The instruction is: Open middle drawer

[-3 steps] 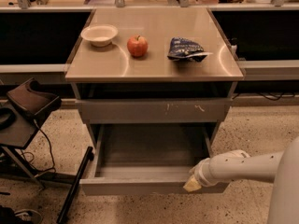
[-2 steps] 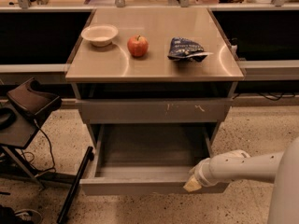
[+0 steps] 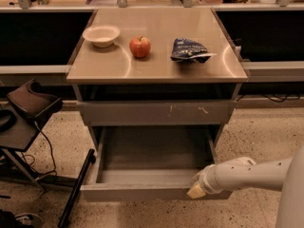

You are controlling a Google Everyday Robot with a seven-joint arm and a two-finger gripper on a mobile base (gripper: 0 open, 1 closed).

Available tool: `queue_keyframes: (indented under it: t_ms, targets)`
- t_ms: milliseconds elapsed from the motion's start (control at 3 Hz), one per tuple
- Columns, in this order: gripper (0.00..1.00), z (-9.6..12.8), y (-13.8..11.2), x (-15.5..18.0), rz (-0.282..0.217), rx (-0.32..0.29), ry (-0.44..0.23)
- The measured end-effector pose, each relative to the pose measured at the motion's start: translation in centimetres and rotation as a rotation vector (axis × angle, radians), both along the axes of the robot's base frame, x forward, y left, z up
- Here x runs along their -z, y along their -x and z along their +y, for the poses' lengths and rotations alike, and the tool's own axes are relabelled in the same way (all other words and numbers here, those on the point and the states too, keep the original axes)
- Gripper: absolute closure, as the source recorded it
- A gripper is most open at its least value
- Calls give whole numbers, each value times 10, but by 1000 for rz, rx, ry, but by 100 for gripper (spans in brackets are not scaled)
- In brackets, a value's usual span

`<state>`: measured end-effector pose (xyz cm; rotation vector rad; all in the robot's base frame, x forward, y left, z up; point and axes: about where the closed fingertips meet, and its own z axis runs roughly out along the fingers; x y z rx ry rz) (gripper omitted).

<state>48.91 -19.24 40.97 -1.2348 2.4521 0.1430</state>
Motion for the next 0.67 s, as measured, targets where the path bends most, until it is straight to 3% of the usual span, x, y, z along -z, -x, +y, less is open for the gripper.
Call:
queue_keyframes:
  t_ms: [667]
  targets:
    - [100, -1, -2, -6, -22, -5, 18]
